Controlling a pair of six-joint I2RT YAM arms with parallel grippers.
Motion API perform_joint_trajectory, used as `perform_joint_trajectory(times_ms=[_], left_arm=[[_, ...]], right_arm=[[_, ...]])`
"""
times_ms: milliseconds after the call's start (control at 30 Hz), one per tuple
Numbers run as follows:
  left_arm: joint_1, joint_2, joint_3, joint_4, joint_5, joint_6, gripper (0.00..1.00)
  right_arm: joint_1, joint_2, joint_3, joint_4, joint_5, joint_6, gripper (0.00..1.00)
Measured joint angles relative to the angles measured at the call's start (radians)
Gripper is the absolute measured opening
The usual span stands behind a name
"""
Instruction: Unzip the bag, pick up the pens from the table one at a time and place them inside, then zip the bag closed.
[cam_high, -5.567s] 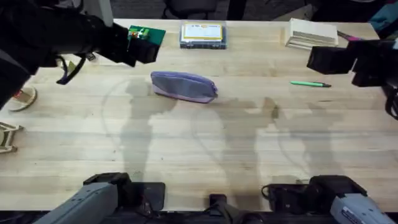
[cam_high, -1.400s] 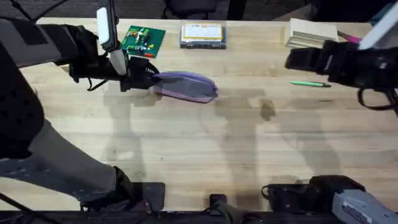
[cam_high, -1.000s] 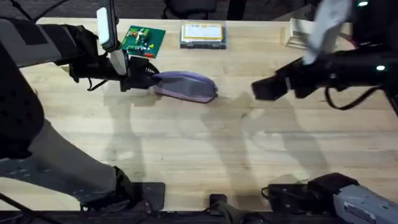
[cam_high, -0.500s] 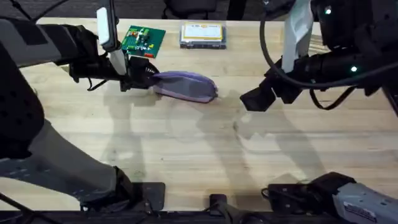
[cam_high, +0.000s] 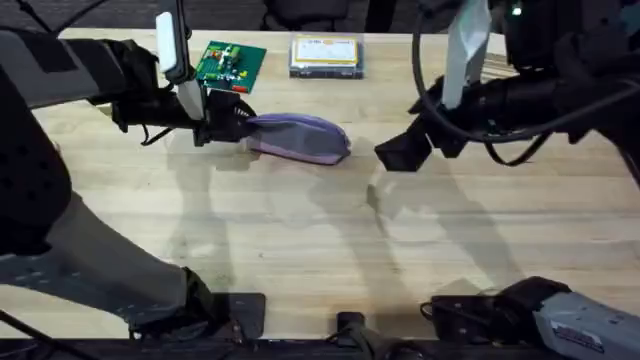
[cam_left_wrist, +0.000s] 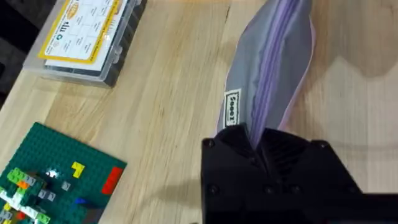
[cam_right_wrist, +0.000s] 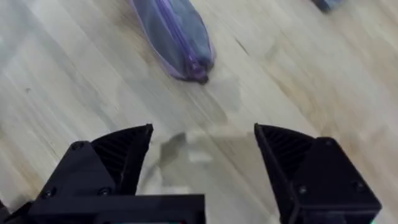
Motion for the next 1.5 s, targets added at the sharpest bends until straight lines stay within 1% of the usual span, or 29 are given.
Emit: perform_joint_trajectory(times_ms=[100, 267, 500, 867, 1133, 1367, 1433, 1500], left_arm=[[0.000, 0.000, 0.000, 0.000, 0.000, 0.000, 0.042], [0.000, 0.000, 0.000, 0.000, 0.000, 0.000, 0.042], [0.000, 0.000, 0.000, 0.002, 0.000, 0.000, 0.042], [-0.001, 0.000, 0.000, 0.004, 0.000, 0.000, 0.042], [-0.001, 0.000, 0.000, 0.004, 0.000, 0.000, 0.042], [-0.001, 0.000, 0.000, 0.004, 0.000, 0.000, 0.042], [-0.001, 0.000, 0.000, 0.004, 0.000, 0.000, 0.042], [-0.001, 0.000, 0.000, 0.004, 0.000, 0.000, 0.042]], right_arm=[[0.000, 0.023, 0.000, 0.036, -0.043, -0.034, 0.997], [0.000, 0.077, 0.001, 0.063, -0.077, -0.062, 0.997], [0.000, 0.179, 0.001, 0.142, -0.091, -0.077, 0.997], [0.005, 0.329, 0.001, 0.223, -0.135, -0.091, 0.997], [0.046, 0.415, 0.002, 0.273, -0.142, -0.092, 0.997], [0.065, 0.472, 0.002, 0.322, -0.142, -0.092, 0.996], [0.066, 0.477, 0.002, 0.326, -0.142, -0.092, 0.953], [0.067, 0.479, 0.002, 0.329, -0.143, -0.092, 0.868]])
